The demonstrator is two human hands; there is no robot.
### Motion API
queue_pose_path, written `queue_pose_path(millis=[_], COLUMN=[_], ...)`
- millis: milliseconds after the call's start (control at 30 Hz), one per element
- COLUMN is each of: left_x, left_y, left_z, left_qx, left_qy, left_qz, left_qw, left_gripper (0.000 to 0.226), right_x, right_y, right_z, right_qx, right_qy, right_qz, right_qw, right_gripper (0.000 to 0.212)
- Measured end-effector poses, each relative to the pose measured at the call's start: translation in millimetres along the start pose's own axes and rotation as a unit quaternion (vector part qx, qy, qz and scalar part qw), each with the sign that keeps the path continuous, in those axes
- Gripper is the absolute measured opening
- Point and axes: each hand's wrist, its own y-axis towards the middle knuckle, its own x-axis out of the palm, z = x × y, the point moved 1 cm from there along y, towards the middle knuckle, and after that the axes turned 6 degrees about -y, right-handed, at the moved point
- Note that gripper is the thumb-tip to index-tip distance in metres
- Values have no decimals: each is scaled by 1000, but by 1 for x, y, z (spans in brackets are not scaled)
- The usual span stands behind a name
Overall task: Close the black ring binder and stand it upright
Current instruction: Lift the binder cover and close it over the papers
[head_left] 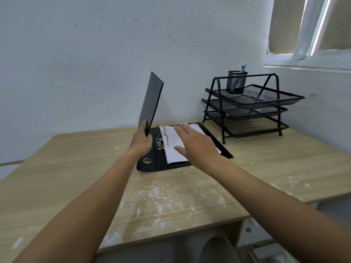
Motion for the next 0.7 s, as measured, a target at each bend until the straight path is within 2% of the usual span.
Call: queue_pose_path(millis=[167,333,500,633,700], left_x=[10,24,34,38,43], left_y=[3,7,12,16,13], left_z=[7,11,15,19,19], left_qx=[27,54,75,84,87], left_qy=[-7,24,41,63,80], left_qz=[-5,-9,-24,-24,-32], left_qw=[1000,998,996,994,992], left_gripper=[59,61,62,63,64], right_x=[-17,-26,-18,-10,-6], right_y=[5,17,40,51,57], right_z=[2,11,24,29,31], right_qx=[-44,-75,-83,-90,-82], right_qy=[-59,-119,-213,-305,-302], right_qz=[47,71,32,22,9], right_qw=[996,988,973,948,950], right_gripper=[66,62,61,58,55])
